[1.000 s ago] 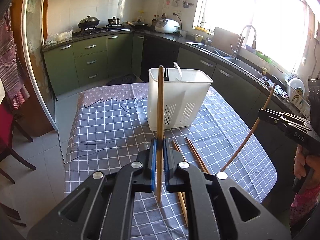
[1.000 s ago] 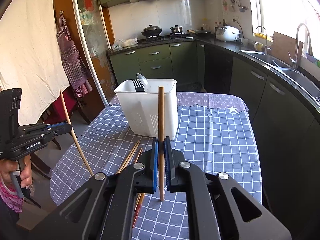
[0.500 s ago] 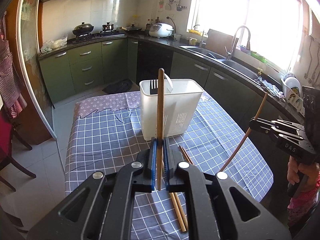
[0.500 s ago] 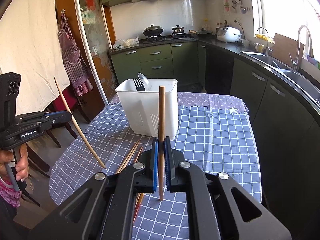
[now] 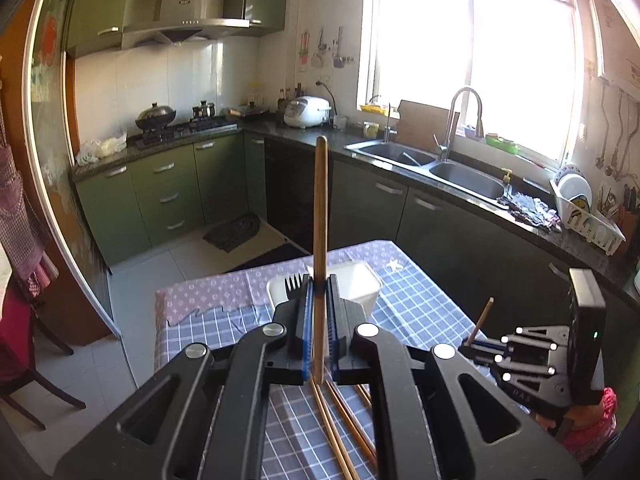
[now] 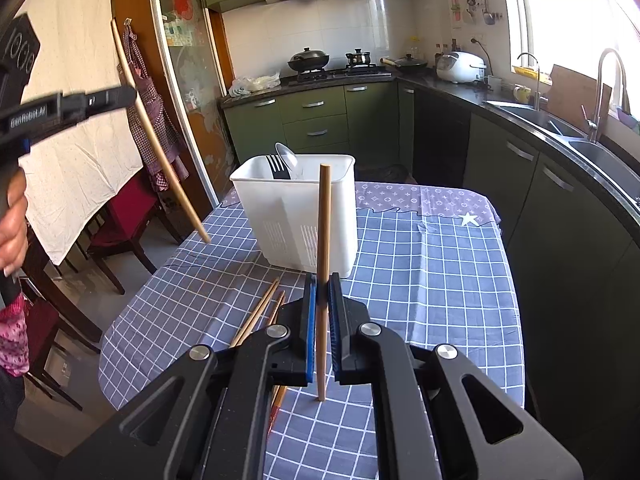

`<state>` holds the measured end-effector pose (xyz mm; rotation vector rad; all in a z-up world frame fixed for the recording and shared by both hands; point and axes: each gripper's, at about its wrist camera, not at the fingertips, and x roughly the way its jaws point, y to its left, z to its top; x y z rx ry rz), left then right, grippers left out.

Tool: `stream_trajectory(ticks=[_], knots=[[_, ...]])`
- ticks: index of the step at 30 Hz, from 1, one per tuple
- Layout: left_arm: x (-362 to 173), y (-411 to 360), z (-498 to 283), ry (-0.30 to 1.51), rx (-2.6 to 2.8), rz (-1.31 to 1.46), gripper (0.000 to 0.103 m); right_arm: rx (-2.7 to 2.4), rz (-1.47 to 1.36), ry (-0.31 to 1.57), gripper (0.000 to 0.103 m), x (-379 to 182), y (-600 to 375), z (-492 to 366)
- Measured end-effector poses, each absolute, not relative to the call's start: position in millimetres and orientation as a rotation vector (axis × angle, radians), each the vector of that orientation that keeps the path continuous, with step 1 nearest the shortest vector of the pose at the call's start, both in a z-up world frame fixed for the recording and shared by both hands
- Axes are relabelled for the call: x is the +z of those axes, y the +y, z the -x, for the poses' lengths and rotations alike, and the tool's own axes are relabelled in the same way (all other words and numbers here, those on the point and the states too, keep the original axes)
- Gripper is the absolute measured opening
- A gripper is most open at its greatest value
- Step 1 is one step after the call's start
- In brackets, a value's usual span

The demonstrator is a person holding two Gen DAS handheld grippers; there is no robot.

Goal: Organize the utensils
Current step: 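Lift the chopstick upright with the left gripper and drop it into the holder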

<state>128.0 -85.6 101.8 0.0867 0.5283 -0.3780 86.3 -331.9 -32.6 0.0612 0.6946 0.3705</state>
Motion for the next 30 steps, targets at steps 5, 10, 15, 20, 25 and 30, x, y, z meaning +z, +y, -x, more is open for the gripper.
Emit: stream_trajectory(ticks=[5, 10, 15, 20, 25, 30], knots=[[135, -100, -146, 0.415, -0.342, -0.102, 0.007, 0.386, -0.063, 0.698, 0.007, -35, -332, -87], [135, -118, -171, 0.393, -0.317, -0.114, 0.007, 0.396, -0.067, 0.696, 0.007, -36, -334, -87], [103, -125, -199, 0.486, -0.309, -0.113, 0.007, 0.398, -0.076, 0.7, 0.007, -37, -338, -88], [73, -122, -218, 0.574, -0.307, -0.1, 0.007, 0.397, -0.082, 0.702, 0.007, -38, -341, -87], [49, -121, -228, 0.645, -0.324, -0.101, 0.007, 0.409, -0.082, 0.71, 0.007, -36, -338, -89], [37, -118, -231, 0.679, -0.335, -0.098, 0.024, 0.418, -0.087, 0.707, 0.007, -28, -337, -91]])
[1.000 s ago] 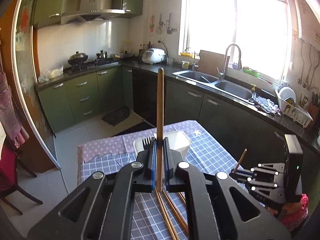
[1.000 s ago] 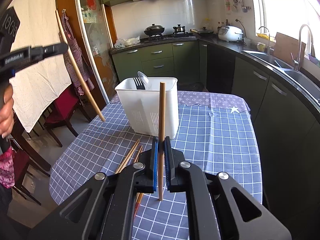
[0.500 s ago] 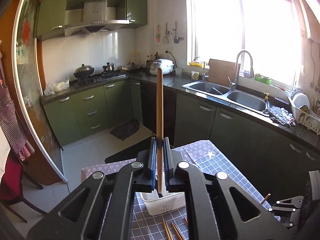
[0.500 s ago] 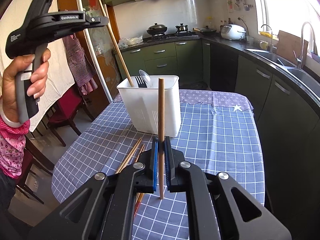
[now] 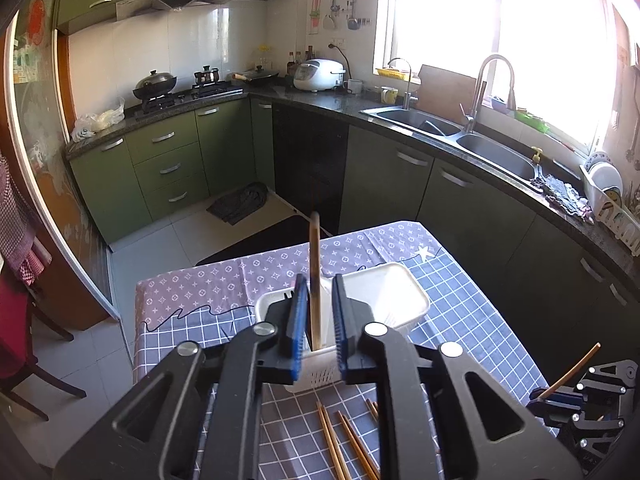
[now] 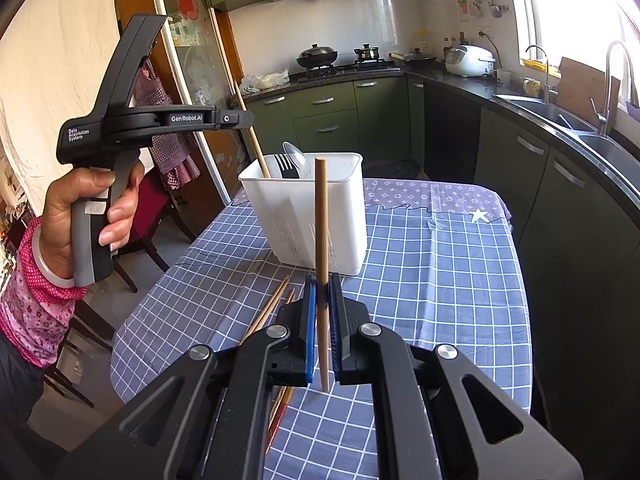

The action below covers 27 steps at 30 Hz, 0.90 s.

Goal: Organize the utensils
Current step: 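Lift the chopstick upright with the left gripper and drop it into the holder, then lower the left gripper back to the remaining wooden chopsticks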

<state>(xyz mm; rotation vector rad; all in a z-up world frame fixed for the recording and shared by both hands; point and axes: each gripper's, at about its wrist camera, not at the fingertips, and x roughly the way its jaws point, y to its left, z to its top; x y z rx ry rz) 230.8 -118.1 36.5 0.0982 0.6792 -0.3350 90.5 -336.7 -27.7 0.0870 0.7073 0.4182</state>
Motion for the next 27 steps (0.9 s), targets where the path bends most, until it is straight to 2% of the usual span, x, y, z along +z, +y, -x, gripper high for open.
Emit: stream_trajectory(ticks=[2, 9, 12, 16, 18, 22, 27], knots=[[38, -113, -229, 0.671, -0.336, -0.089, 0.031, 0.422, -0.095, 0.695, 0.007, -19, -339, -91], [55, -91, -201, 0.618, -0.346, -0.026, 0.032, 0.456, -0.134, 0.576, 0.007, 43, -346, -97], [58, -79, -180, 0.599, -0.336, -0.002, 0.04, 0.449, -0.144, 0.48, 0.007, 81, -348, -104], [52, -69, -151, 0.591, -0.325, -0.012, 0.042, 0.441, -0.176, 0.386, 0.007, 121, -345, -128], [45, -64, -138, 0.606, -0.319, -0.012, 0.046, 0.42, -0.178, 0.362, 0.007, 132, -340, -145], [27, -55, -120, 0.657, -0.323, -0.01, 0.049, 0.369, -0.156, 0.396, 0.007, 128, -324, -187], [9, -43, -112, 0.716, -0.31, -0.013, 0.051, 0.345, -0.143, 0.512, 0.007, 87, -308, -230]])
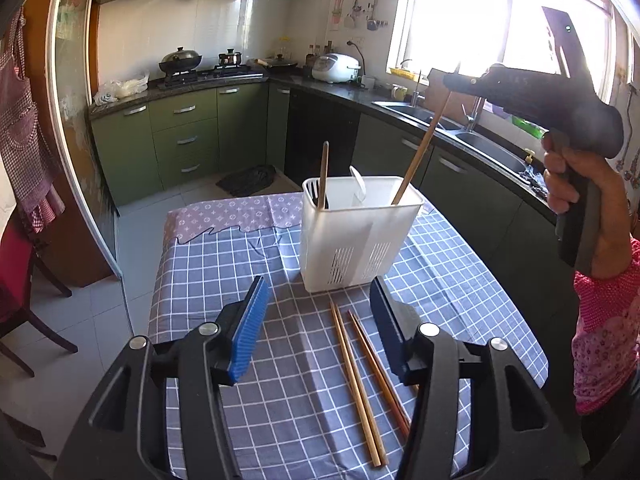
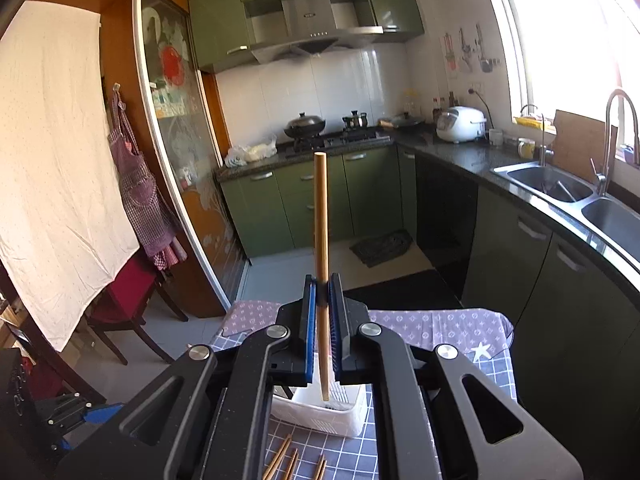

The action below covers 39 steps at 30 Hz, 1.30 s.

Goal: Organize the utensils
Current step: 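Lower the left gripper back to the remaining wooden chopsticks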

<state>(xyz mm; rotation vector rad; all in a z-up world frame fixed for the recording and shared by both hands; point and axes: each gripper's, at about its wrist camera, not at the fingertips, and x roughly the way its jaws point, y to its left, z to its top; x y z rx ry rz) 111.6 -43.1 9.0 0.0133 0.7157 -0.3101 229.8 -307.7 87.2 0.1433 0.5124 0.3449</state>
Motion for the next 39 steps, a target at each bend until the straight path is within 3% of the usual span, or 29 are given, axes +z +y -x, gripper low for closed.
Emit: stream_trajectory(ticks=[4, 6, 11, 14, 22, 27, 39], knots=[[0, -41, -114, 0.751, -0.305, -0.024, 0.051, 0.339, -0.13, 0.565, 0.008, 64, -300, -243], [-5, -43, -117, 0.774, -0.317, -0.021, 0.051, 0.342, -0.124, 0.571, 0.017, 61, -299, -243], [-19, -59, -126, 0.83, -0.334, -0.041, 0.051, 0.368, -0.131, 0.522, 0.018, 68, -308, -208], [-33, -67, -133, 0.88, -0.345, -0.046, 0.051, 0.374, -0.123, 0.516, 0.027, 64, -318, -176], [-93, -96, -167, 1.084, -0.339, -0.066, 0.051, 0.292, -0.058, 0.71, 0.031, -39, -337, -135], [-124, -108, -190, 1.178, -0.309, -0.069, 0.03, 0.29, -0.124, 0.833, 0.031, -97, -356, -134], [-153, -112, -206, 1.287, -0.298, -0.062, 0.023, 0.306, -0.161, 0.863, 0.034, -111, -369, -139]])
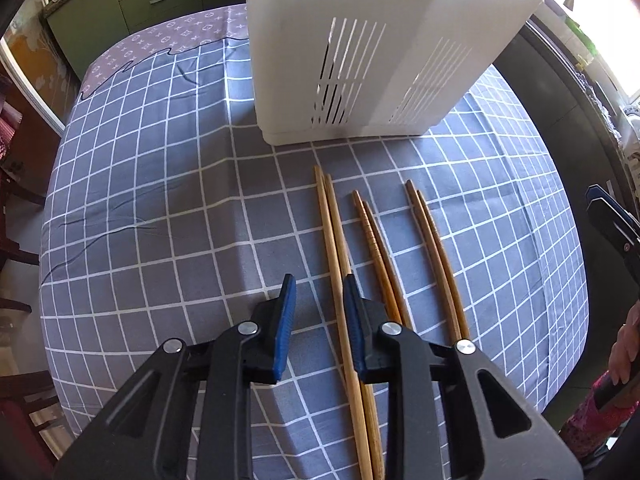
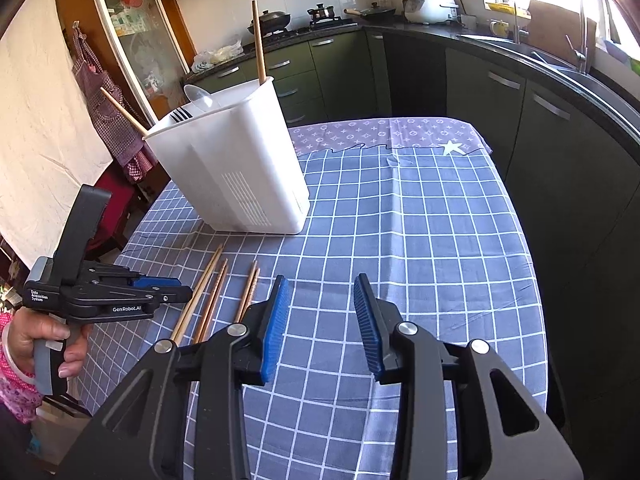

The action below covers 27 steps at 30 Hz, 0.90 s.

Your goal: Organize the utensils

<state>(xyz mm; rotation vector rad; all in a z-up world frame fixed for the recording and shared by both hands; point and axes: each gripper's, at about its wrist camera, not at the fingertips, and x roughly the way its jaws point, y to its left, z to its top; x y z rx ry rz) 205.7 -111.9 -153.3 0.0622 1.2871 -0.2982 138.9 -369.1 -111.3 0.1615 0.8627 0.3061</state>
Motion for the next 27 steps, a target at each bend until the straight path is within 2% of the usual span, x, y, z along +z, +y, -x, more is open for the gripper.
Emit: stream_trajectory(ticks=[10, 12, 14, 18, 20, 27], knots=[[-161, -132, -205, 1.299, -0.294, -0.11, 0.02, 0.315, -0.177, 0.878, 0.035, -113, -366, -142], [-163, -137, -205, 1.298, -0.29, -0.124, 0.012, 0.318, -0.179, 0.88, 0.035, -114, -366, -141], [-163, -140, -206, 1.301, -0.288, -0.128, 0.008, 0.319, -0.177, 0.884, 0.036, -115, -366, -141], [-161, -132, -208, 1.303, -0.296, -0.082, 0.007, 0.318, -0.179, 0.897, 0.037, -118, -367, -142], [-151, -122, -207, 1.271, -0.296, -0.062, 0.006, 0.324, -0.18, 0.911, 0.04, -121, -366, -143], [-95, -92, -182, 1.044, -0.293, -0.016, 0.006, 0.391, -0.181, 0.995, 0.04, -135, -348, -157]])
